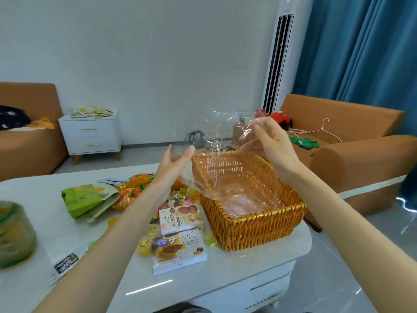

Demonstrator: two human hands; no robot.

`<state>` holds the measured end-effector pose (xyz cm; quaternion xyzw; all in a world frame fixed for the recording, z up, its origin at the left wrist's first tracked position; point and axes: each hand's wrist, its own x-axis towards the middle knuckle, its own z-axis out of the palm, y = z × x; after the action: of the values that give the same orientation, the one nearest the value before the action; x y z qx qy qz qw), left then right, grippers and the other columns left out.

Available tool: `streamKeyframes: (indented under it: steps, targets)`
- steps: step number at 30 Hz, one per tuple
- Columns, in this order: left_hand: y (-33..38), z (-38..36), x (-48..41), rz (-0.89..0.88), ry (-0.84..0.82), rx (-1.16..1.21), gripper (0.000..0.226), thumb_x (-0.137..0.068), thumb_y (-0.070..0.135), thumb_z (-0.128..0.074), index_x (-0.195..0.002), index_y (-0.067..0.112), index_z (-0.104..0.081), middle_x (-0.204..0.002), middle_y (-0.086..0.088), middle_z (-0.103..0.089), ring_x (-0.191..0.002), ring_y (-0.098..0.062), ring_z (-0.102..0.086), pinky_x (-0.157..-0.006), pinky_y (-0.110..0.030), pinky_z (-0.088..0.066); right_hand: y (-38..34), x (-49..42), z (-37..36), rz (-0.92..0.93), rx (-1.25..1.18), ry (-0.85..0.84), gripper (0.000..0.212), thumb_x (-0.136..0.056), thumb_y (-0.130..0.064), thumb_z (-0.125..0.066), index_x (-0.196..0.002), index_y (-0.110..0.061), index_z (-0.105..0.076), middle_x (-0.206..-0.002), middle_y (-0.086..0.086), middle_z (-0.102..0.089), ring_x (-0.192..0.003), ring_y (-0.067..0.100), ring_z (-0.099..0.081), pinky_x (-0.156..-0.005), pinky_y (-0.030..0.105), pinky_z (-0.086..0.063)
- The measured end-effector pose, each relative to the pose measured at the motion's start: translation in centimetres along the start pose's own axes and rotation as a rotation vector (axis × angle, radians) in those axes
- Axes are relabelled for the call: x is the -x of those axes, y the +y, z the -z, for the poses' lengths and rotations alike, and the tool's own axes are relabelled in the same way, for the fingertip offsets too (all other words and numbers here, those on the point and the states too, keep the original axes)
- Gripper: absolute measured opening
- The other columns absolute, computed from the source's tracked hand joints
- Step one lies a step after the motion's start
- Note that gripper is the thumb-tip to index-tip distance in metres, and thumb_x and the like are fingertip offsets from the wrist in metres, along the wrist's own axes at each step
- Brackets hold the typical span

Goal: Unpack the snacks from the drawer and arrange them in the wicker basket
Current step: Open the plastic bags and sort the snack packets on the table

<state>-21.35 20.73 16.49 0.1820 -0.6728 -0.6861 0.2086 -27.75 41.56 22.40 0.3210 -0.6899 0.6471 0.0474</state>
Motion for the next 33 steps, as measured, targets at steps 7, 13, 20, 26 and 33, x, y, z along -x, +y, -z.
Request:
streamKeyframes:
  steps: [7, 13, 20, 26, 33]
  targets:
    - [1.3, 8.1, 7.0, -0.115, 0.115, 0.011, 0.01, -0.096, 0.025, -0.056, -0.102, 0.02, -0.062, -0.084, 0.003, -0.067, -0.049, -0.008, -0.058, -0.047, -0.019, -0.051, -1.9, 3.9, -4.1, -0.042, 0.032, 0.019, 0.016, -0.099, -0.019, -0.052, -0.108, -0.007, -0.054, -0.078, 0.004, -0.067, -0.045, 0.014, -0.057, -0.039, 0.024, -0.047]
    - [-2.9, 12.5, 12.7, -0.094, 0.277, -0.082, 0.026, -0.1, 0.034, -0.047, -0.105, 0.01, -0.056, -0.076, -0.003, -0.063, -0.038, -0.001, -0.047, -0.035, -0.015, -0.037, 0.4, 8.8, -9.1, 0.004, 0.143, 0.06, 0.017, -0.101, -0.022, -0.048, -0.1, -0.01, -0.061, -0.07, 0.003, -0.067, -0.038, 0.008, -0.05, -0.035, 0.019, -0.038]
    - [-7.4, 15.1, 17.6, 0.106, 0.184, 0.055, 0.031, -0.098, 0.036, -0.047, -0.107, 0.009, -0.059, -0.083, -0.005, -0.058, -0.053, -0.011, -0.061, -0.058, -0.025, -0.056, 3.5, 12.4, -13.0, -0.11, 0.054, 0.182, 0.018, -0.101, -0.03, -0.047, -0.105, -0.015, -0.057, -0.082, 0.003, -0.064, -0.054, 0.006, -0.056, -0.045, 0.016, -0.044]
    - [-10.2, 17.1, 16.3, -0.011, 0.489, 0.196, 0.021, -0.101, 0.033, -0.045, -0.09, 0.017, -0.052, -0.077, -0.002, -0.052, -0.069, -0.018, -0.057, -0.072, -0.038, -0.056, 6.7, 15.1, -15.6, -0.582, -0.113, -0.222, 0.071, -0.079, -0.06, -0.066, -0.125, -0.011, -0.044, -0.106, 0.005, -0.066, -0.086, 0.021, -0.071, -0.072, 0.035, -0.061]
    - [-13.1, 19.4, 14.4, -0.011, 0.571, 0.082, 0.024, -0.101, 0.033, -0.045, -0.085, 0.016, -0.051, -0.076, -0.004, -0.054, -0.069, -0.018, -0.06, -0.078, -0.042, -0.055, 9.1, 17.8, -19.4, -0.331, -0.112, -0.089, 0.021, -0.101, -0.022, -0.048, -0.103, -0.004, -0.058, -0.069, 0.009, -0.06, -0.047, 0.016, -0.058, -0.046, 0.028, -0.052]
